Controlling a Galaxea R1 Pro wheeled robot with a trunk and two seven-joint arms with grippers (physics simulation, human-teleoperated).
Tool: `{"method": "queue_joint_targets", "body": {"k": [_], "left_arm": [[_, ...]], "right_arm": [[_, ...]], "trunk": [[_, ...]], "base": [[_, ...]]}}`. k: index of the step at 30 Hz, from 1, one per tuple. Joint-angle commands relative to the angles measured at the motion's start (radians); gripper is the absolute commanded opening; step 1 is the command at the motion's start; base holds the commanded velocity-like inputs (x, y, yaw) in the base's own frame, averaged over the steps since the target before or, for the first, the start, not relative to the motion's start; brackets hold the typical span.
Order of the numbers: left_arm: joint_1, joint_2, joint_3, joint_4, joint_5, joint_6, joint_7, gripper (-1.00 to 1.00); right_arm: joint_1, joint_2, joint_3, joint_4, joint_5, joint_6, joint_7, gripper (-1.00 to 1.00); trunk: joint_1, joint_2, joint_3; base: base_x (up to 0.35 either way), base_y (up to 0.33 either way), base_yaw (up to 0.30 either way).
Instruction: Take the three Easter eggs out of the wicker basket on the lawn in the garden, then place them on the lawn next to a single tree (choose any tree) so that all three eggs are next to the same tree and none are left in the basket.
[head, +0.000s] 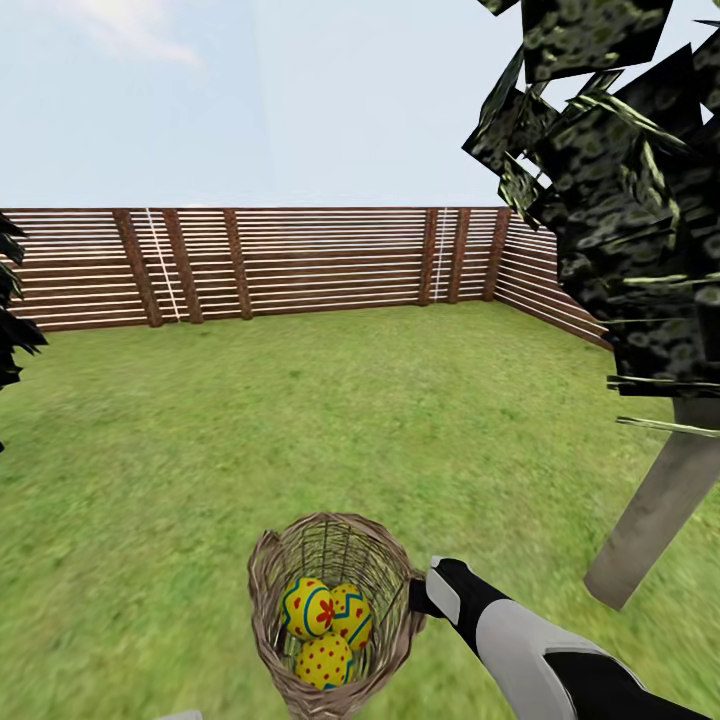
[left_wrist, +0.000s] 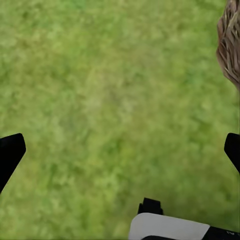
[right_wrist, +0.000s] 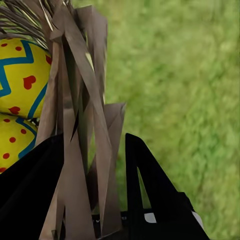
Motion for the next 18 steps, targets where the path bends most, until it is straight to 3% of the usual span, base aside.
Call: {"method": "queue_joint_targets", "body": {"k": [1, 5, 18], "left_arm": [[0.0, 0.0, -0.001, -0.003, 0.007, 0.006, 0.005, 1.0], [0.002, 0.0, -0.001, -0.004, 0.013, 0.006, 0.006, 1.0], [0.002, 0.0, 0.0, -0.003, 0.009, 0.006, 0.005, 1.0]], "right_arm": [[-0.001, 0.001, -0.013, -0.002, -0.01, 0.002, -0.005, -1.0], [-0.001, 0.001, -0.013, -0.002, -0.01, 0.002, -0.005, -1.0], [-0.001, 0.001, -0.016, -0.005, -0.013, -0.02, -0.006, -1.0]], "trunk": [[0.0, -0.002, -0.001], [0.0, -0.002, -0.001], [0.05, -0.093, -0.042]], "base": [[0.026, 0.004, -0.006], [0.006, 0.001, -0.001], [0.0, 0.0, 0.0]]}}
